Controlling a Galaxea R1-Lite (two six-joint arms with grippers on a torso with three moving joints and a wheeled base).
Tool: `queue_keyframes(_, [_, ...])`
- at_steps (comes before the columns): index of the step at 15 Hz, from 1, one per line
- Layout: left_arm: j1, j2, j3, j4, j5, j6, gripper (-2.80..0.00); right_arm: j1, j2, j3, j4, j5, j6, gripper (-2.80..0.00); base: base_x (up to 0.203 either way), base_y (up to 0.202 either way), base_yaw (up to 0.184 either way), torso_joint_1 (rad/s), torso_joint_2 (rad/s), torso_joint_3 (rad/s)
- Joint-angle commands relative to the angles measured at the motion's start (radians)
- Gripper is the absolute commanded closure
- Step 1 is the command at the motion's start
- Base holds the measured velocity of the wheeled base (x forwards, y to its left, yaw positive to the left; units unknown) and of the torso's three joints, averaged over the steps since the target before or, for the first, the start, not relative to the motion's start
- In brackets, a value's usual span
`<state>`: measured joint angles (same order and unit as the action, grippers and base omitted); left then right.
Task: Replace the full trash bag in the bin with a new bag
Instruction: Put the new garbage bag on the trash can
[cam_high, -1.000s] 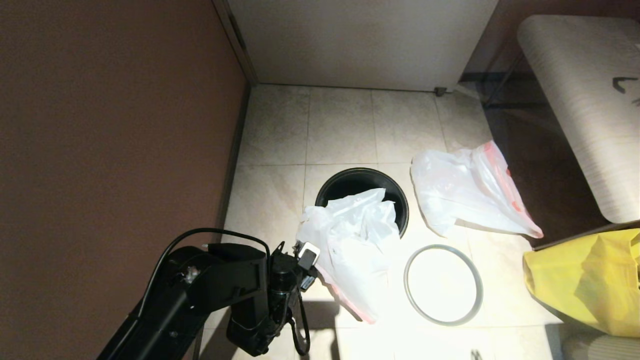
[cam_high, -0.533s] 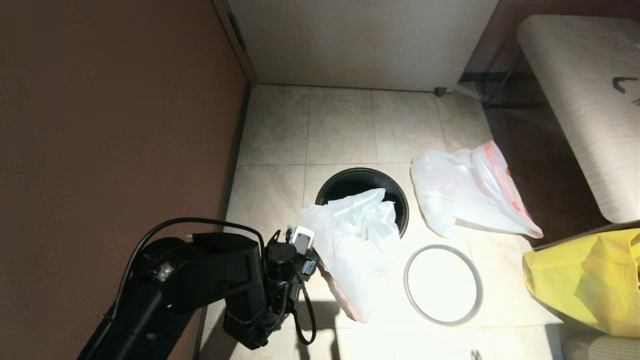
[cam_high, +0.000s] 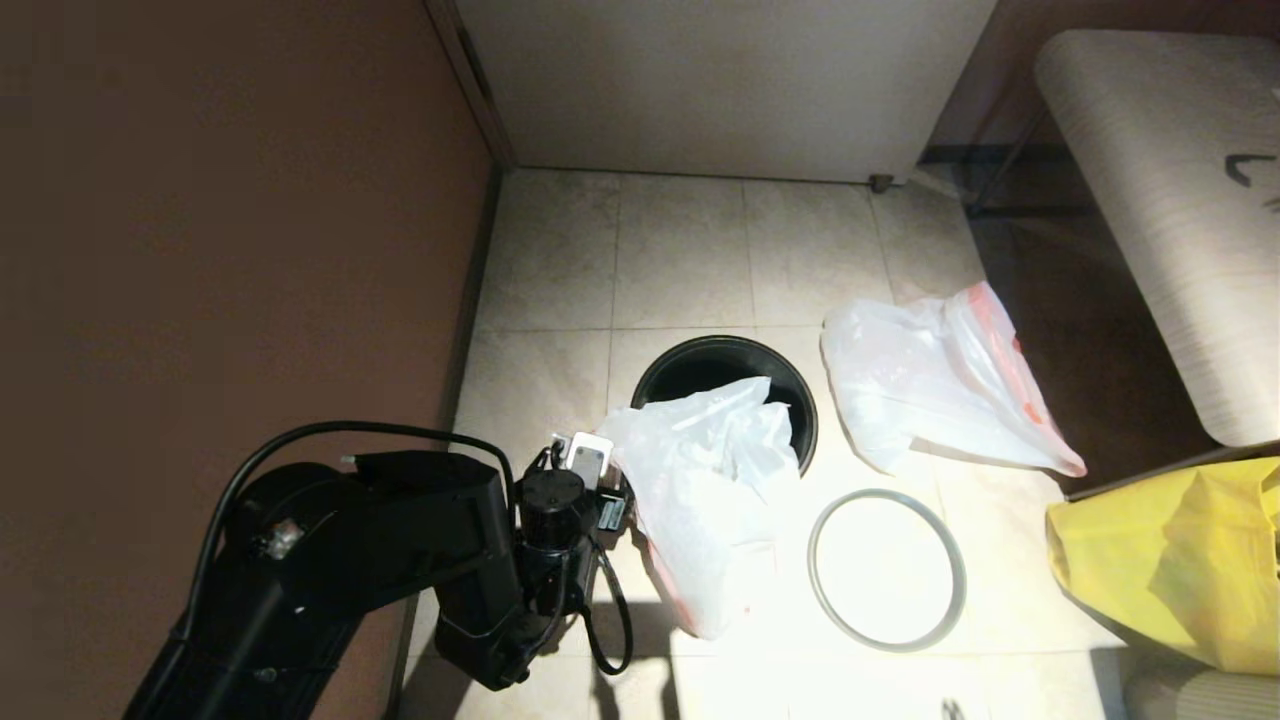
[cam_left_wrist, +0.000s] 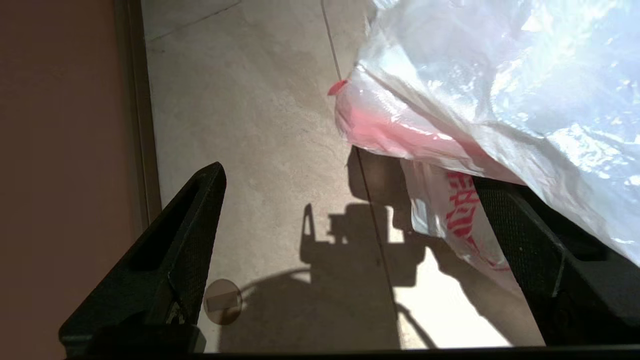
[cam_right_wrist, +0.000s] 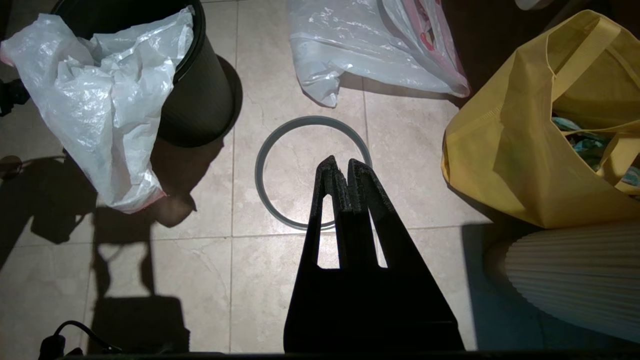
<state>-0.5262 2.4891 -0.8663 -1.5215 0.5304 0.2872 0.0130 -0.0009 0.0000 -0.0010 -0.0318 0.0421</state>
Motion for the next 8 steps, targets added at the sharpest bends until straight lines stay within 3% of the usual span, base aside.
queue_keyframes(1, [-0.002, -0.052, 0.033, -0.009, 0.005, -0.007, -2.80, 0.001, 0.001, 0.002, -0.001, 0.000, -0.001, 0.00, 0.000, 0.000, 0.000, 0.000, 0.00, 0.000])
queue_keyframes(8, [-0.073, -0.165, 0.122, -0.009, 0.021, -0.067, -2.80, -0.001, 0.001, 0.002, -0.001, 0.000, 0.001, 0.00, 0.000, 0.000, 0.000, 0.000, 0.00, 0.000])
